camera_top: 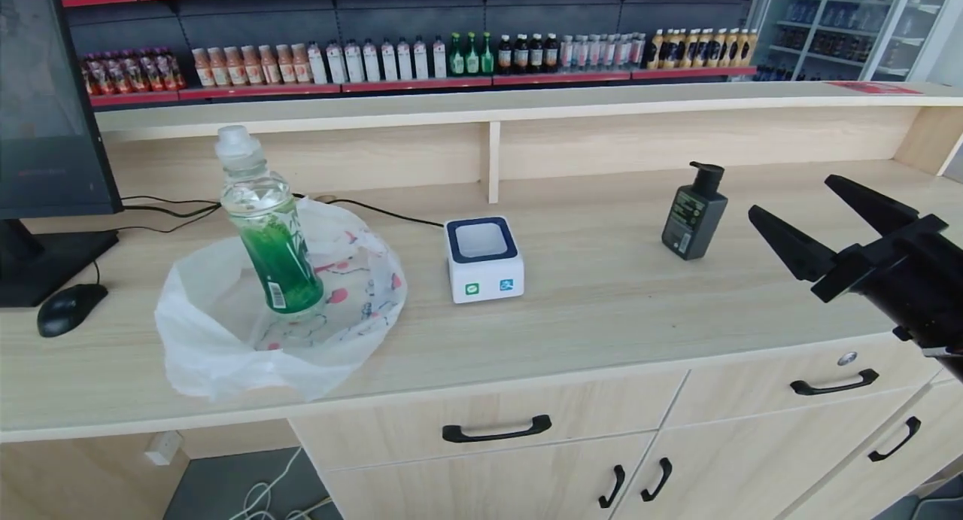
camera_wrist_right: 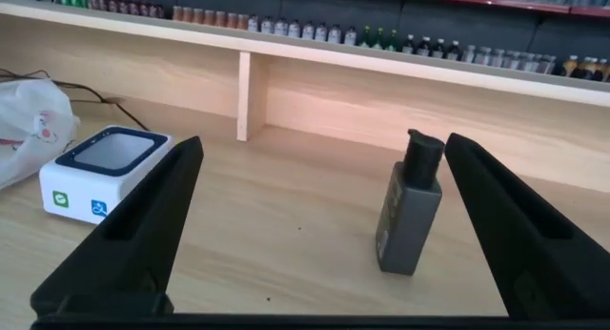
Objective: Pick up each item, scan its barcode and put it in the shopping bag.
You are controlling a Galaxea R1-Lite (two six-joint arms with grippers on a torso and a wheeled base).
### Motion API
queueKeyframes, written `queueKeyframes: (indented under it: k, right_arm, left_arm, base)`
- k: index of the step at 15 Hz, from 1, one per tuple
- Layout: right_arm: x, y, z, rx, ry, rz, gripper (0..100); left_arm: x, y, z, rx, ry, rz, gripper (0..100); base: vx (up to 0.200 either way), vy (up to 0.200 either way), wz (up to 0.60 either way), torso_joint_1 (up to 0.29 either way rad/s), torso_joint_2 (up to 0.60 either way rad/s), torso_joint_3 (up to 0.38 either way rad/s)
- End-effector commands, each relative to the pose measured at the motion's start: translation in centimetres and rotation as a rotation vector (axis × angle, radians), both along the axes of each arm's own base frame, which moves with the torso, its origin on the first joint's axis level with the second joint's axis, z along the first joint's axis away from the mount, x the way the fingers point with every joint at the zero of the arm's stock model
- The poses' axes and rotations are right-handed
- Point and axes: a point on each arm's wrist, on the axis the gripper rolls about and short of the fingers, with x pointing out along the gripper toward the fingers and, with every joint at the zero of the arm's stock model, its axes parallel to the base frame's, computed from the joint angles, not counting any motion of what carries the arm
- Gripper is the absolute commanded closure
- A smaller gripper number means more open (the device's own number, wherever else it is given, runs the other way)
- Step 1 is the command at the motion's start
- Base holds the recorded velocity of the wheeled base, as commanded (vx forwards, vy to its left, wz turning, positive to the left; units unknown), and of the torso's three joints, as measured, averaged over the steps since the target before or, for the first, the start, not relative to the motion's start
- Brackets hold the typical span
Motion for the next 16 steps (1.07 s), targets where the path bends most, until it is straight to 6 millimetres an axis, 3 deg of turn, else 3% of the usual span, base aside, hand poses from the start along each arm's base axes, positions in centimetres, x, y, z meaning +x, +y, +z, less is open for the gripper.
queueKeyframes:
  k: [1,4,10,12,14,16]
  right_arm:
    - [0.2,0.0,-0.3,-0.001,0.010,0.001,0]
    - [0.4,0.1,-0.4,-0.001,0.017,0.002,0]
    - [0.5,0.0,-0.7,-0.002,0.028,0.001,0]
    - [0.2,0.0,-1.1,-0.006,0.047,0.000,0]
    - [0.2,0.1,-1.4,-0.006,0.059,0.001,0]
    - [0.3,0.1,-1.4,-0.035,0.048,-0.012,0]
  left_arm:
    - [0.0,0.0,0.0,0.001,-0.001,0.001,0]
    - [0.0,0.0,0.0,0.002,-0.001,-0.001,0]
    - [0.0,0.0,0.0,0.001,-0.001,-0.001,0]
    - [0.0,0.0,0.0,0.002,-0.001,-0.001,0]
    - [0.0,0.0,0.0,0.001,-0.001,-0.001,0]
    - [0.0,0.0,0.0,0.001,-0.001,-0.001,0]
  base:
    - [0.000,-0.200,0.00,0.002,0.00,0.007]
    - [0.000,-0.200,0.00,0.002,0.00,0.001]
    - [0.000,-0.200,0.60,0.002,0.00,0.001]
    - [0.000,-0.200,0.00,0.000,0.00,0.002]
    - [0.200,-0.200,0.00,0.002,0.00,0.000]
    - [0.200,0.000,0.00,-0.007,0.00,0.002]
